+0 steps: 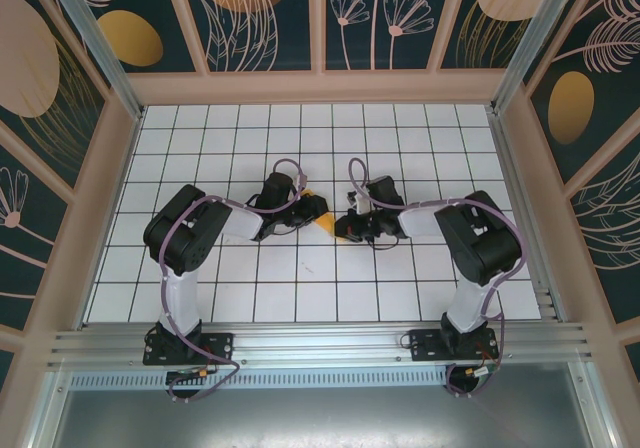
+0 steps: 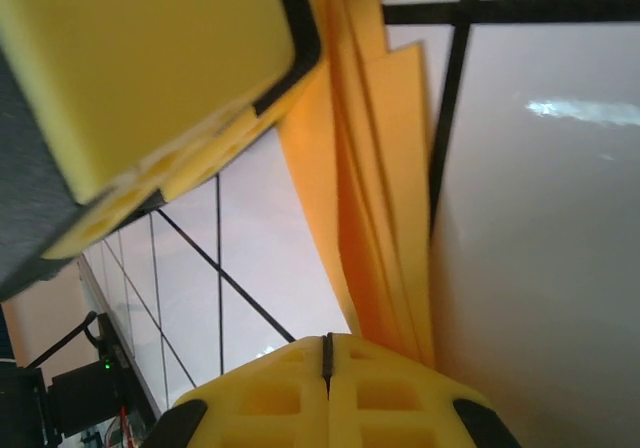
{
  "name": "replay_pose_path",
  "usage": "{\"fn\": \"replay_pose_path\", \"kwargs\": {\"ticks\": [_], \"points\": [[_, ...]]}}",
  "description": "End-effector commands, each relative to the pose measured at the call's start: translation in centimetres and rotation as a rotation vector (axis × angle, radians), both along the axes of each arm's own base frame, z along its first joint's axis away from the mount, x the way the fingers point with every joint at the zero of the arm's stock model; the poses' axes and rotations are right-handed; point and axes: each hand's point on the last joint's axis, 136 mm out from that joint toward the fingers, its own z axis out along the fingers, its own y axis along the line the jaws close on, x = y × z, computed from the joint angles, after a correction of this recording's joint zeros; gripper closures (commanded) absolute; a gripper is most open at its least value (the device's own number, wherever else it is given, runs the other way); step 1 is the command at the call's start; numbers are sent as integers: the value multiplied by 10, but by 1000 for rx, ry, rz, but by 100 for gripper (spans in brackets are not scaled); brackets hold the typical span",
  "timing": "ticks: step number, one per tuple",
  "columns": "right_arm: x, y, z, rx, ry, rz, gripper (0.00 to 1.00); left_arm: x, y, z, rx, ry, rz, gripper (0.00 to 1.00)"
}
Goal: Fold a paper plane with a square sheet of paper (pick it up from the middle)
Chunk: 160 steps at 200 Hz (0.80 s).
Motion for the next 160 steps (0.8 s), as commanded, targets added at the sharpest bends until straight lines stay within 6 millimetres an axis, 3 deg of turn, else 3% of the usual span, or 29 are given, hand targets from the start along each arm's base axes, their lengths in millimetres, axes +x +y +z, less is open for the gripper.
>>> {"fn": "replay_pose_path", "kwargs": {"ticks": [1,15,36,83,133,160], "points": [[16,17,24,90,-22,29,98,-1,4,-17,44,25,-2,71],[20,17,14,75,-10,22,98,-1,3,-16,42,23,-5,71],[23,8,-18,-10,44,-8,99,0,3,-16,42,22,-4,71],[10,-19,-63,-154,122,-70,100,2,2,-9,38,-8,-14,69],[8,-19,-64,-131,136,-81,100,1,-2,43,-60,-107,-22,65],[10,-16,-60,-118,132,-78,100,-9,-3,43,-107,-84,-26,66]]}}
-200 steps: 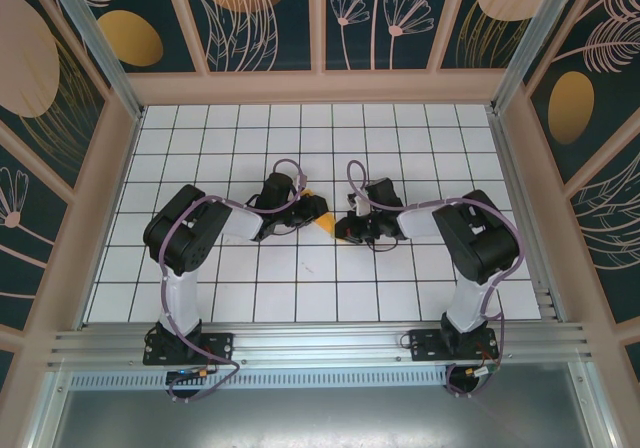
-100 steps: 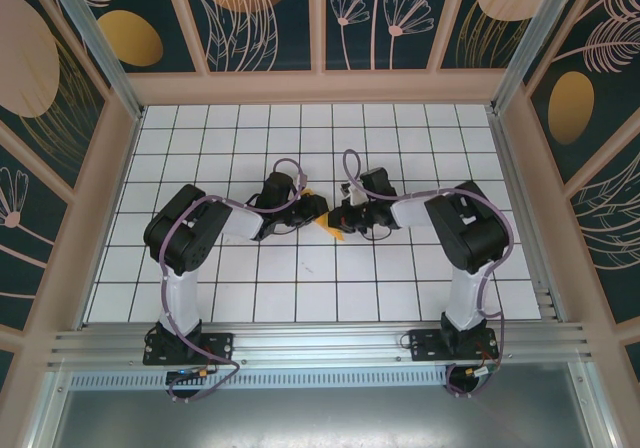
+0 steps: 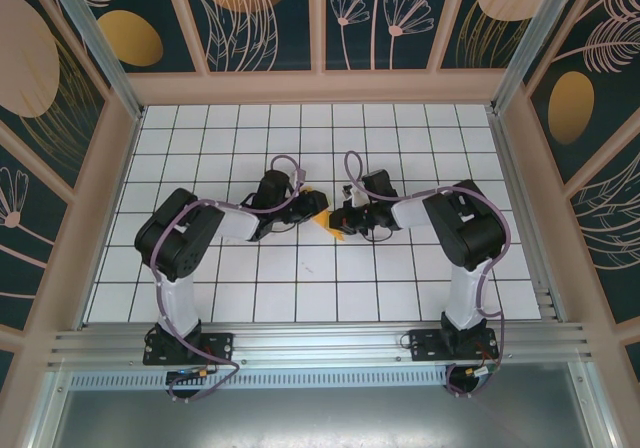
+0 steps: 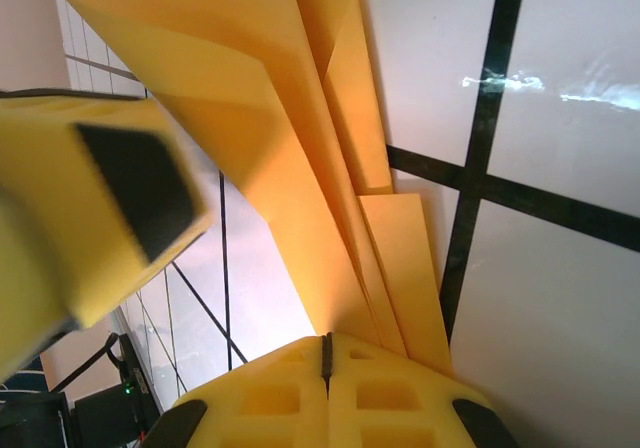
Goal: Fold a paper plane with a square sheet of paper (pick it up from the middle)
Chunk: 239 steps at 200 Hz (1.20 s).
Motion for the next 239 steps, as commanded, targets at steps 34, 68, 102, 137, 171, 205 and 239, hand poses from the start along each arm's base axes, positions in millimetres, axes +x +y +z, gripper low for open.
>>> {"fn": "replay_pose_path", "kwargs": {"ticks": [34,68,102,137,171,205,239], "points": [[-12,-24,-42,-134,97,-60,100,-12,-1,-11,-38,32,3,69],[-15,-26,-45,-148,102,-58,100,-2,13,-31,48,24,87,71],[-24,-32,-51,-175,114,-48,100,12,26,-40,124,7,142,71],[-30,-37,-52,-192,117,-42,100,18,46,-53,173,41,201,71],[-31,-37,-50,-190,112,-39,100,23,54,-62,255,57,225,72],[-32,-38,-50,-190,116,-39,100,27,59,-66,264,61,236,72],[-33,-38,-52,-195,119,-37,100,32,69,-68,275,63,258,72]]}}
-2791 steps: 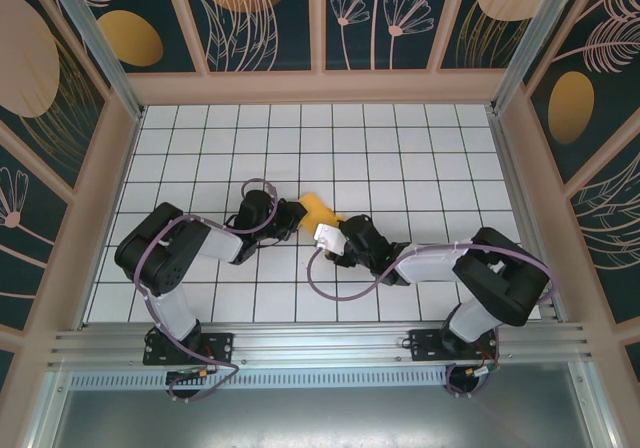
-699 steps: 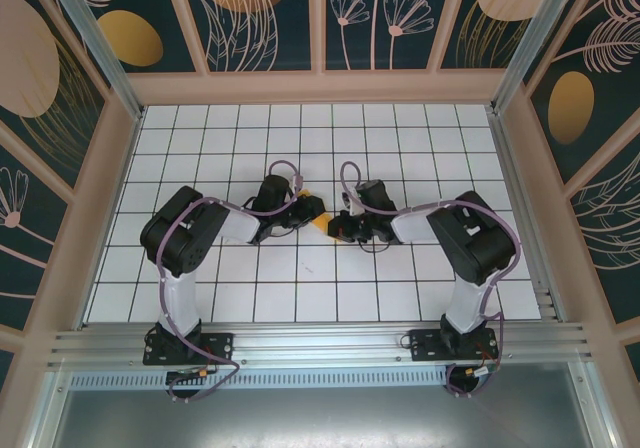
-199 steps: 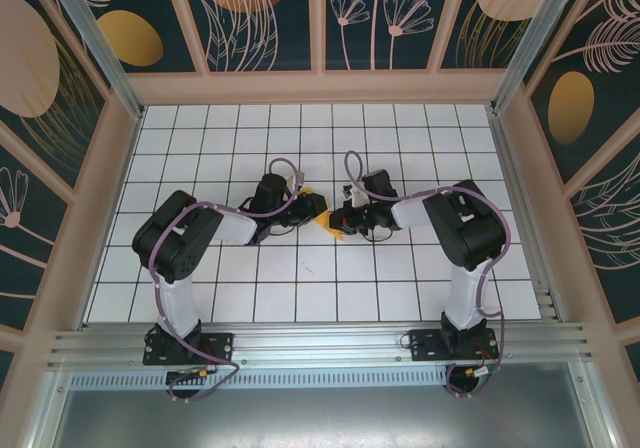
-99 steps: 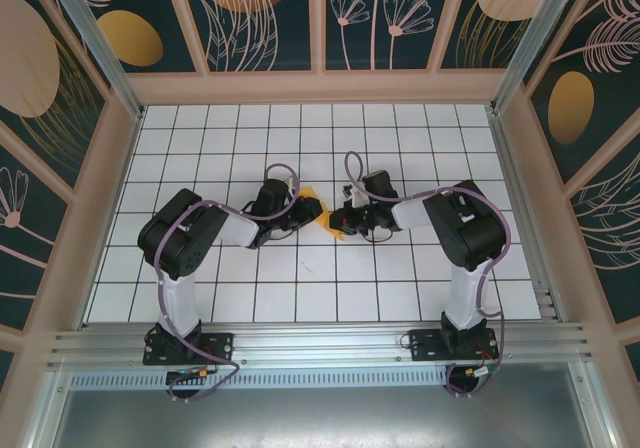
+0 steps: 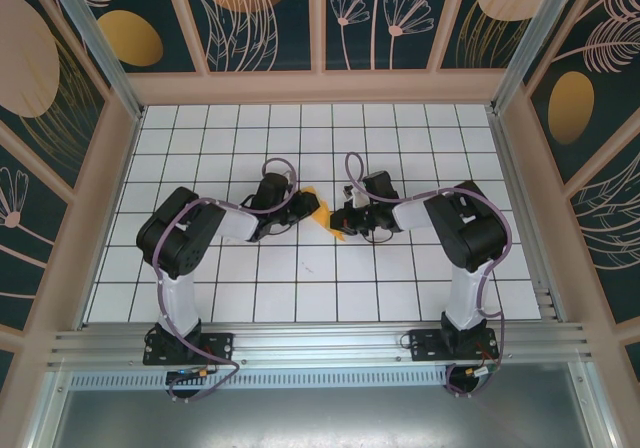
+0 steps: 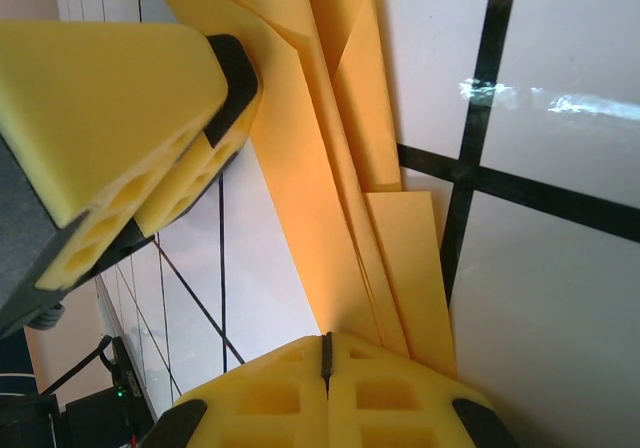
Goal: Fold a paper plane with a square sheet of paper (pick it up from the middle)
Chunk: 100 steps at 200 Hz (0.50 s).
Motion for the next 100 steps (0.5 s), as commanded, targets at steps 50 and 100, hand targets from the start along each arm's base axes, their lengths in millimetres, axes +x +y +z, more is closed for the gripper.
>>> {"fn": "replay_pose_path", "kwargs": {"ticks": [50,100], "points": [[-33,-36,-52,-186,147,-37,100,19,50,-38,170,42,97,71],[-31,-34,-51,-178,147,-35,100,29,69,-38,203,37,121,71]]}}
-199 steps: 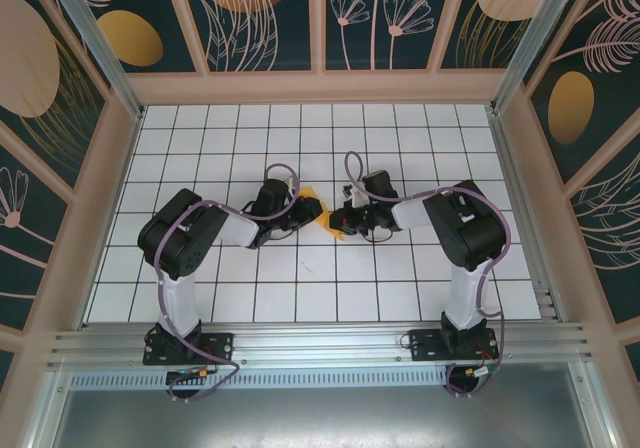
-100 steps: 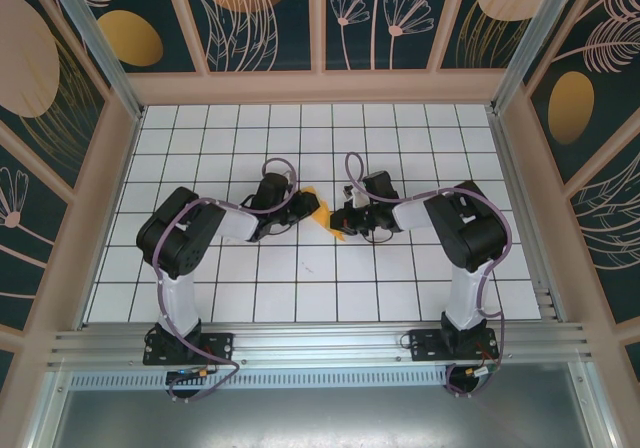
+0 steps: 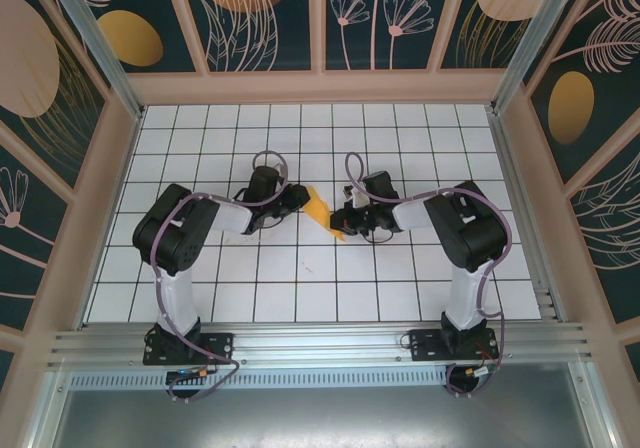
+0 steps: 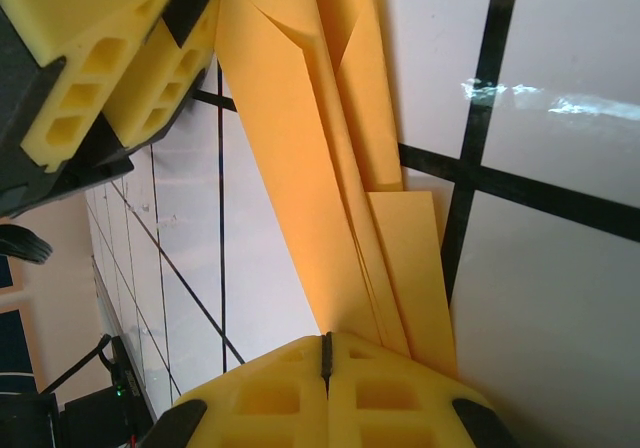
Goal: Fold a paper plane with a square sheet of paper (pick it up from the middle)
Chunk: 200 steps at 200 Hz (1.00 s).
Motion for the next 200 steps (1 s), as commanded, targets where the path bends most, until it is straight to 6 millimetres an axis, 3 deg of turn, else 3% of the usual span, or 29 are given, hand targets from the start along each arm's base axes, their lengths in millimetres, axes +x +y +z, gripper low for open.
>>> {"fn": "replay_pose_path", "kwargs": {"ticks": [1,30,61,99,120,144,169,186,200], "points": [[-31,-33,-51,-178,149,-36,100,4,41,-38,147,69,76,71],[-30,-33,-51,-173,152,-39,100,9,47,-31,150,50,75,70],[-28,-31,-51,-167,154,-40,100,16,46,-10,145,10,73,67],[-26,-30,-50,-163,151,-41,100,12,41,38,60,-54,71,65],[-24,-29,-51,-163,149,-43,100,0,24,63,-38,-91,27,68],[-24,-29,-50,-163,148,-44,100,-19,-10,64,-87,-77,-66,69],[-24,-29,-50,-164,145,-44,100,-31,-39,50,-142,-33,-137,71],[-23,-29,-49,-163,143,-42,100,-36,-52,36,-176,8,-165,72],[-22,-28,-48,-161,140,-39,100,-36,-51,18,-172,53,-141,72]]}}
